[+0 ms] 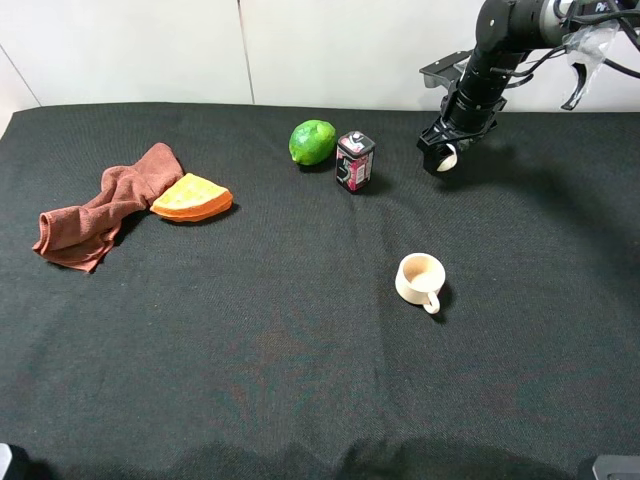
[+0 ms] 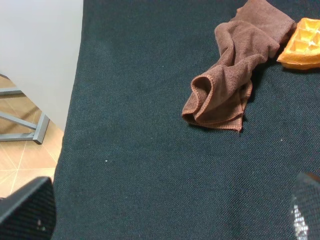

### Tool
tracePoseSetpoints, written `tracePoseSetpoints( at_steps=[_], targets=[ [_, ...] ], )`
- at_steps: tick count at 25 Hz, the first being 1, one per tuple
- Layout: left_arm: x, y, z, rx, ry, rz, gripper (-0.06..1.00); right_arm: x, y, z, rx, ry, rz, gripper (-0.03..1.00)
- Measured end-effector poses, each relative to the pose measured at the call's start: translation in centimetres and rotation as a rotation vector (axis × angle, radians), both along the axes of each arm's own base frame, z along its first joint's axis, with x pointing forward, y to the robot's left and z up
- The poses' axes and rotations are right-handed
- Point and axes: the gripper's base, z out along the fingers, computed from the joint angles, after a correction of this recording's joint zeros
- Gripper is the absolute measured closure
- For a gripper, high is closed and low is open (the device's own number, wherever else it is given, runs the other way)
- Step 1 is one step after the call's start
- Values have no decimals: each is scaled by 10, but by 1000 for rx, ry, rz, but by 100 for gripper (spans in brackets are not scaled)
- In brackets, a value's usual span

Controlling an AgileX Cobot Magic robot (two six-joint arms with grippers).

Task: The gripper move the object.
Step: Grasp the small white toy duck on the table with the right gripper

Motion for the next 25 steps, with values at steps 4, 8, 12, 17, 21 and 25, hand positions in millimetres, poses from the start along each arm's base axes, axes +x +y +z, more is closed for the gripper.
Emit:
tracePoseSetpoints(
  at_steps=[4, 8, 12, 17, 21, 25],
  targets=[
    [0, 0, 0, 0, 0, 0, -5, 0, 0, 0, 0, 0, 0, 56],
    [0, 0, 0, 0, 0, 0, -5, 0, 0, 0, 0, 0, 0, 59],
    [0, 0, 0, 0, 0, 0, -5, 0, 0, 0, 0, 0, 1, 59],
    [0, 0, 0, 0, 0, 0, -5, 0, 0, 0, 0, 0, 1, 60],
    [0, 0, 0, 0, 0, 0, -5, 0, 0, 0, -1, 0, 5, 60],
    [0, 0, 0, 0, 0, 0, -5, 0, 0, 0, -1, 0, 5, 60]
  ],
)
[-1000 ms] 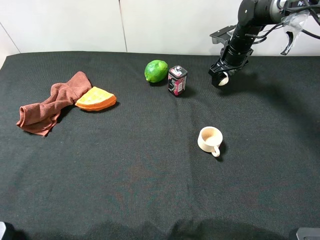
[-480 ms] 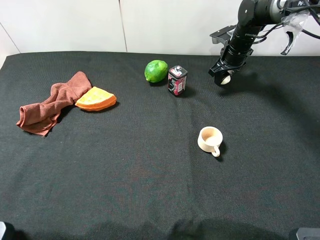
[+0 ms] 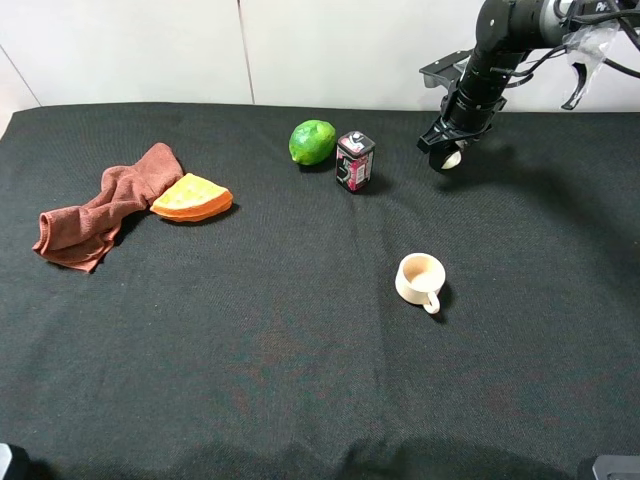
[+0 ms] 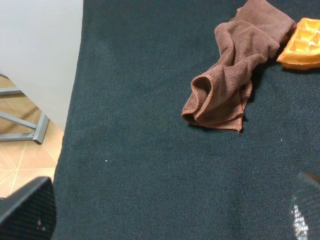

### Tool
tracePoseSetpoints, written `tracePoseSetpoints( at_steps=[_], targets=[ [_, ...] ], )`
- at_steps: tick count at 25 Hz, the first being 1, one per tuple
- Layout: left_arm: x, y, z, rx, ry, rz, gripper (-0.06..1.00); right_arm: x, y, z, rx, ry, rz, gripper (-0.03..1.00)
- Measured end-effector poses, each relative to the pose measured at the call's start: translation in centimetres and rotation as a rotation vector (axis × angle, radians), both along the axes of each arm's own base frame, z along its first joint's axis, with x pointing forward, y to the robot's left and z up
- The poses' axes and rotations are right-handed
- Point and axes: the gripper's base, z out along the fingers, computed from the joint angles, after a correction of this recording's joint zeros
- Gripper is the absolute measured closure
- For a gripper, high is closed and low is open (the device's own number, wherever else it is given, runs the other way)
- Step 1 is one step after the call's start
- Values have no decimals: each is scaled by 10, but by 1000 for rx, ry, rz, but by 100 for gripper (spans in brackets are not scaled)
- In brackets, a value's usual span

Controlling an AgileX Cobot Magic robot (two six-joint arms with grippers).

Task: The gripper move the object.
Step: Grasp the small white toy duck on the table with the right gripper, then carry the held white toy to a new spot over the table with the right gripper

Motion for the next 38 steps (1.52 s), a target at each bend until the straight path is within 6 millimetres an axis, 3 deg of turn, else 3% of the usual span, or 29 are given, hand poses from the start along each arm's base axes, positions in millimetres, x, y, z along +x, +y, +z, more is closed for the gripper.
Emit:
tracePoseSetpoints(
  at_steps=[19, 38],
  targets=[
    [0, 0, 0, 0, 0, 0, -5, -2, 0, 5, 4, 17, -2, 61],
    [0, 0, 0, 0, 0, 0, -5, -7, -2, 59, -7, 44, -52, 61]
  ],
)
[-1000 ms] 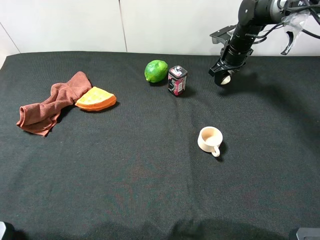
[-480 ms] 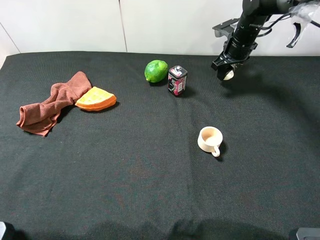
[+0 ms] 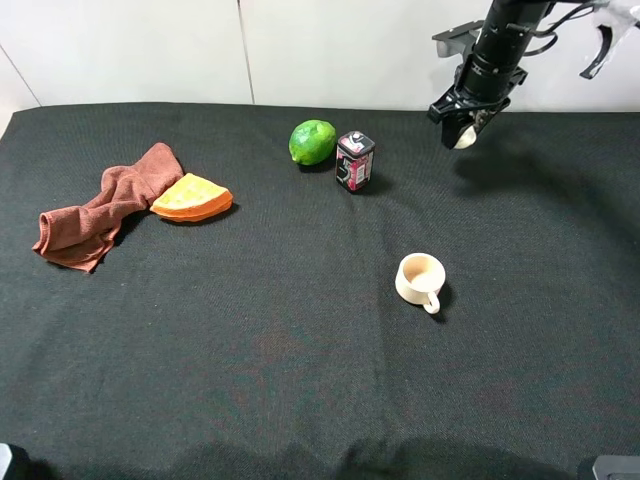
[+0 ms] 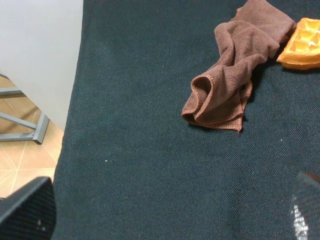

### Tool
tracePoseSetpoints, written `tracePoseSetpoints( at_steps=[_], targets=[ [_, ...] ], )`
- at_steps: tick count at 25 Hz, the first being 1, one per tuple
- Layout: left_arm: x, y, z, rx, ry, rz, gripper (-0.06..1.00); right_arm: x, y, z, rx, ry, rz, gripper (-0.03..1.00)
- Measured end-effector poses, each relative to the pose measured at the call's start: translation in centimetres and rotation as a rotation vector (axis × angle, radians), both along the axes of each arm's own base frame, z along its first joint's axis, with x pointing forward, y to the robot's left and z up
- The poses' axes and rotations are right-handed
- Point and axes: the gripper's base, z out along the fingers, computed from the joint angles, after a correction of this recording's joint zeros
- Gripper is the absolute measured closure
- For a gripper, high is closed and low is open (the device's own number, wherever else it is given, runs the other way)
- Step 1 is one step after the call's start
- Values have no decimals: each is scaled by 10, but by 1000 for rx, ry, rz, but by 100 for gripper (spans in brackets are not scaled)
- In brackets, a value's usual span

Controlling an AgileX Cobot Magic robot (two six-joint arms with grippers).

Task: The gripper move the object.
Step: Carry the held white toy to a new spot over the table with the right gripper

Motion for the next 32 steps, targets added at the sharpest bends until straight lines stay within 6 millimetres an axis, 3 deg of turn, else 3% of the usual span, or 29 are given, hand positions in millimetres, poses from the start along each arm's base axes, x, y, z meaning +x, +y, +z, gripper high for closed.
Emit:
tracePoseSetpoints(
  at_steps=[23, 32],
  targets=[
    [0, 0, 0, 0, 0, 0, -5, -25, -9, 90, -11, -95, -53, 61],
    [0, 0, 0, 0, 0, 0, -5, -55, -39, 126, -27, -137, -122, 61]
  ],
)
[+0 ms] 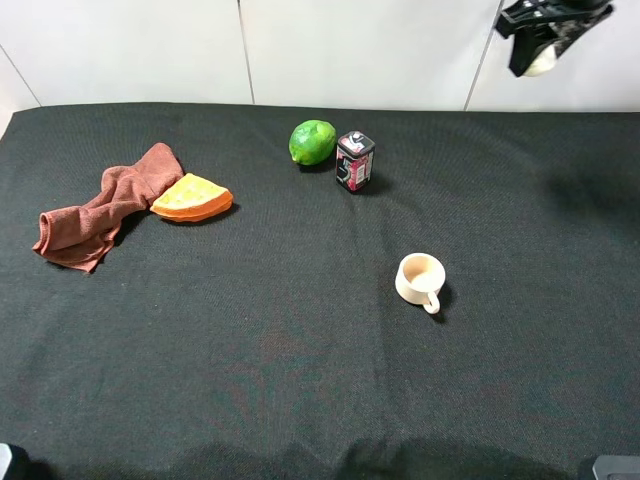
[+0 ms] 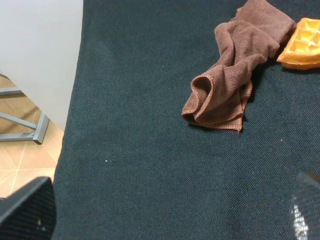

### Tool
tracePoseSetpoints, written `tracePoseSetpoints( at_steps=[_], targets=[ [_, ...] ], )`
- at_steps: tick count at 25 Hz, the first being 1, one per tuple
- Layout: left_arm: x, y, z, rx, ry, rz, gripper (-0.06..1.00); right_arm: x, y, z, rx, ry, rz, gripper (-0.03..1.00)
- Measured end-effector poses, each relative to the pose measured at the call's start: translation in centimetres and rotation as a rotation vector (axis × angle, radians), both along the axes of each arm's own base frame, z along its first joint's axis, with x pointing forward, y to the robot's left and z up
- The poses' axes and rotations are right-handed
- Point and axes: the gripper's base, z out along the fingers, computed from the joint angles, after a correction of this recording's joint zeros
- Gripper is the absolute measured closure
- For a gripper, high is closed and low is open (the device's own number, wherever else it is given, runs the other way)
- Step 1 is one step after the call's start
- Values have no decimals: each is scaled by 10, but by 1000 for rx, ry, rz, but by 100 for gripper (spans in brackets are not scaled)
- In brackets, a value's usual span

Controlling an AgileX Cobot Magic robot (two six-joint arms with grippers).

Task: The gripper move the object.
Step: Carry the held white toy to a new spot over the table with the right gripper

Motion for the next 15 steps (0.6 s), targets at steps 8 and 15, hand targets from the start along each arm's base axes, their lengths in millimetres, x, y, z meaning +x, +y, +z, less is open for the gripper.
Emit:
tracePoseSetpoints(
  at_steps=[8, 15],
  targets=[
    [0, 0, 0, 0, 0, 0, -5, -41, -32, 9, 2, -4, -82, 62],
    [0, 0, 0, 0, 0, 0, -5, -84, -41, 9, 8, -12, -135, 62]
  ],
)
